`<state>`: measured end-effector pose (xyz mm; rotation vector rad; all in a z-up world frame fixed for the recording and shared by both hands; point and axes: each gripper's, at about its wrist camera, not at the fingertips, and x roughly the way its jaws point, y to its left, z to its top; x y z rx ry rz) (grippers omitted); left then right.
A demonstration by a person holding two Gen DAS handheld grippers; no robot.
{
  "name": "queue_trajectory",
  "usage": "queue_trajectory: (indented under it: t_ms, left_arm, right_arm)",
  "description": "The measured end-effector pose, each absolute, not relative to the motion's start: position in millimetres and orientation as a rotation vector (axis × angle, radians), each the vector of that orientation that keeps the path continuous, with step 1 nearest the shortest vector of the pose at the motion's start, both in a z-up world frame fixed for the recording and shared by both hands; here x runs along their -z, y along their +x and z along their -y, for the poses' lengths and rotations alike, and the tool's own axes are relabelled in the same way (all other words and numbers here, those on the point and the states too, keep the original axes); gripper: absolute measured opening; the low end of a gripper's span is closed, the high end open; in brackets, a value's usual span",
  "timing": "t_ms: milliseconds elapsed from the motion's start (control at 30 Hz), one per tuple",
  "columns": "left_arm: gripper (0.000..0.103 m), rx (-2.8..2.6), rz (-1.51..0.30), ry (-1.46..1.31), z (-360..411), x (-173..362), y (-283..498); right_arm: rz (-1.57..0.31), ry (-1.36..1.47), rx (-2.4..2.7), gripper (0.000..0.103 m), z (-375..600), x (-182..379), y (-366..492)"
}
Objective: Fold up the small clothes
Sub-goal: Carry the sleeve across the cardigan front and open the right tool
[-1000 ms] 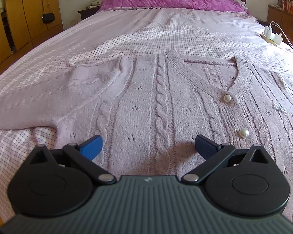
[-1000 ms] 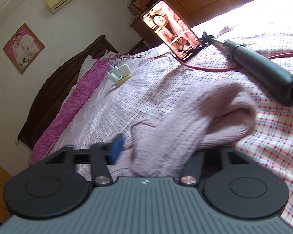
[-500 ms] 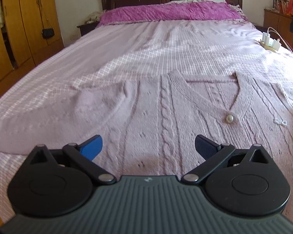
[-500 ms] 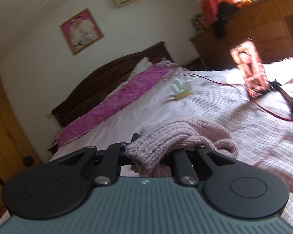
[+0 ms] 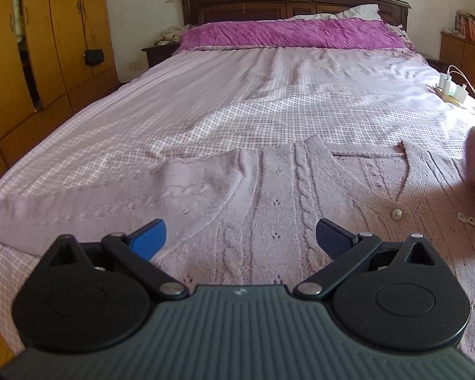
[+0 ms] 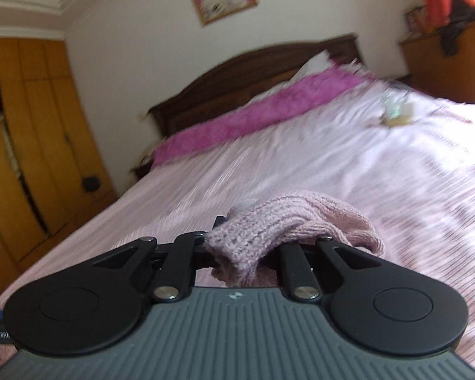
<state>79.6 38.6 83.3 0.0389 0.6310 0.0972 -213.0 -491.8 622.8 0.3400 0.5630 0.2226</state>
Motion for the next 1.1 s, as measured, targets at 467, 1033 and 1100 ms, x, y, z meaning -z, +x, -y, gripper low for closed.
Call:
queue_trajectory:
  t_ms: [467,1033,1100]
  left_arm:
    - [0.103,-0.076,-0.691,0.055,-37.4,-57.4,86.9]
    - [0.103,0.0,-0.686,0.051,-19.9,-58.7,83.9]
    - [0.103,0.009,-0.685,0.041,-17.5,-60.6,83.8]
  right_arm:
    - [-0.818,0.38,-0.332,0.047,445.0,-549.2,-210.6]
    - [-0.91,0.527,-0.372,0.083,502.1,-593.6,-257.2]
    - [-0.902,0.507,-0.356,0.084,511.6,-599.2,-266.6]
